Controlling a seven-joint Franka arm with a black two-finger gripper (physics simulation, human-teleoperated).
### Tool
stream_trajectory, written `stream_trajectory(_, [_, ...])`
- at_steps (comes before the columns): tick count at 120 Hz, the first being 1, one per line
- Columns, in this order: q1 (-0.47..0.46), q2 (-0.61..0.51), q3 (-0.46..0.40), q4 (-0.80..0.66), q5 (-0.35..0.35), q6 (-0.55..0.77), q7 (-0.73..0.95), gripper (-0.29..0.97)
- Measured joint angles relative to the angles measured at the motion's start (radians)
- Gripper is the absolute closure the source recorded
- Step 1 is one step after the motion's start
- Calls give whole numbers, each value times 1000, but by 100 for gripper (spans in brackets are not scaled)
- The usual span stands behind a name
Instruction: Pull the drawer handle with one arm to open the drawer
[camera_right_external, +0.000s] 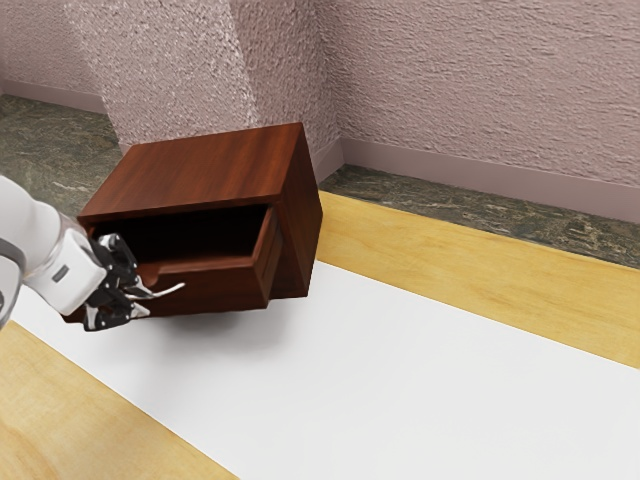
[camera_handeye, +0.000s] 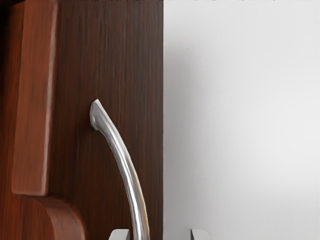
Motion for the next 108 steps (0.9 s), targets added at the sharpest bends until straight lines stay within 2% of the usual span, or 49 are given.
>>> stream_trajectory(46, [59, -77, -69, -59, 0, -20, -2, 61])
stream_trajectory(59, [69, -107, -99, -24, -1, -61, -1, 42])
stream_trajectory(66, [80, -152, -105, 100, -2, -159, -1, 32])
stream_trajectory(73, [84, -161, -99, 266, -3, -307, -2, 24])
stream_trajectory(81, [85, -162, -76, 381, -2, -484, -2, 18])
stream_trajectory(93, [86, -162, -47, 433, 15, -683, -3, 11])
stream_trajectory(108, [85, -161, -47, 434, 30, -825, -4, 6])
